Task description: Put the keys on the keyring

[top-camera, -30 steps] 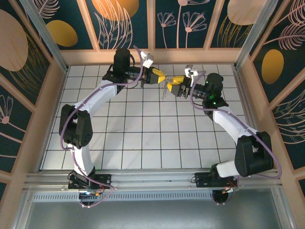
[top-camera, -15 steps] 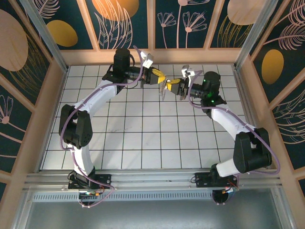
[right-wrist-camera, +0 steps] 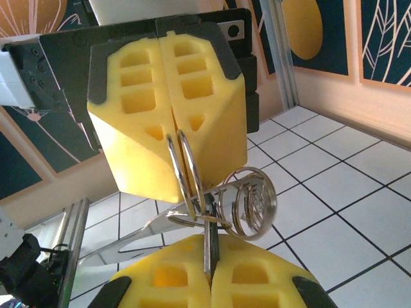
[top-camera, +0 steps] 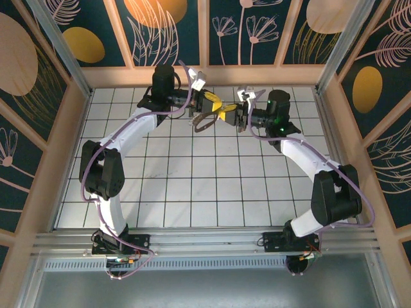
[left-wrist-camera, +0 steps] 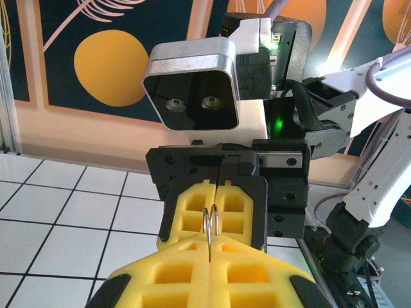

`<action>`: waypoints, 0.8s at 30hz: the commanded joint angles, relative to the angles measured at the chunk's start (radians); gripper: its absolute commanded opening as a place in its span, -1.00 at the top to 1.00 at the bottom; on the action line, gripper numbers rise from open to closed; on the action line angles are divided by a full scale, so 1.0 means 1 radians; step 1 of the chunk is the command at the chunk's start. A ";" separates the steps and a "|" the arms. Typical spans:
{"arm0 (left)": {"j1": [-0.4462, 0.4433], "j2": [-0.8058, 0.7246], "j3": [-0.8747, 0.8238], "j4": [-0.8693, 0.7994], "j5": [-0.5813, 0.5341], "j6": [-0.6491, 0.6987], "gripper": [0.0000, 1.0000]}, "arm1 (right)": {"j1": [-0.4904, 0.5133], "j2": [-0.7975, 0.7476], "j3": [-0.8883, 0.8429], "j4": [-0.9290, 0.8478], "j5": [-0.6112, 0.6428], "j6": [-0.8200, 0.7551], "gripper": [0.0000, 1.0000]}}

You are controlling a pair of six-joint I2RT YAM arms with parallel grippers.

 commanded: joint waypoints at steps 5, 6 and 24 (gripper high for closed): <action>-0.006 -0.037 0.004 0.091 0.019 -0.028 1.00 | 0.018 0.022 0.031 -0.085 -0.044 -0.068 1.00; -0.006 -0.036 0.005 0.096 0.017 -0.031 1.00 | 0.020 0.023 0.031 -0.091 -0.046 -0.072 1.00; -0.007 -0.054 -0.035 0.141 0.018 -0.044 1.00 | 0.013 -0.007 0.024 -0.078 0.003 -0.060 0.62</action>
